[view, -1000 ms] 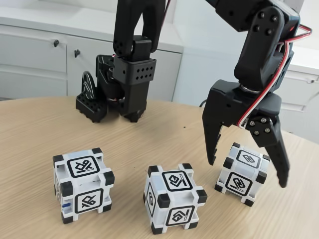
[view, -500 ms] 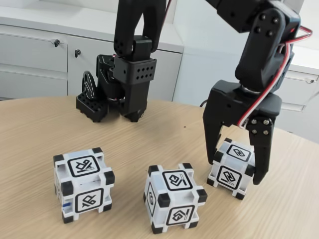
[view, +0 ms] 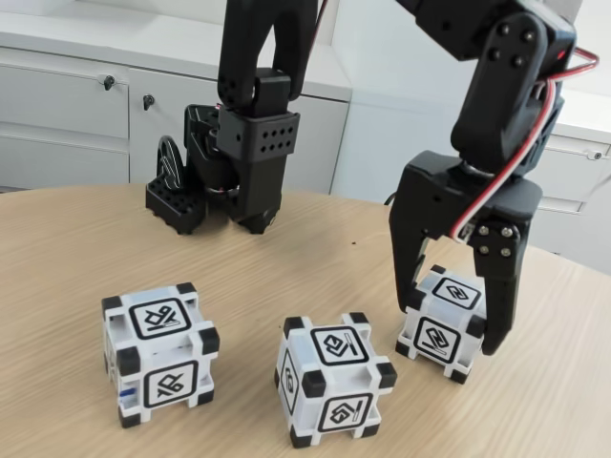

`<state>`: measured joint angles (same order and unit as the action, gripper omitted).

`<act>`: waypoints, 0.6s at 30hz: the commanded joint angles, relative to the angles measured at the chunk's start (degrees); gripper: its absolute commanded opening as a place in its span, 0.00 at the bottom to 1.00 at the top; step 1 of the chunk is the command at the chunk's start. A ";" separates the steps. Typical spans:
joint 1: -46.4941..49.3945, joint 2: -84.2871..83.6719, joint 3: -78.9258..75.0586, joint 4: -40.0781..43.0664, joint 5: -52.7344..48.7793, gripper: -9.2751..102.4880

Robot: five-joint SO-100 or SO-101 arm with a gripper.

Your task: Stack cubes from left to right.

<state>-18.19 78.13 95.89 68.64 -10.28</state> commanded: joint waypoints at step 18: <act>6.59 34.54 3.16 3.52 0.18 0.22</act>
<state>-14.06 107.58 98.96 71.10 -9.93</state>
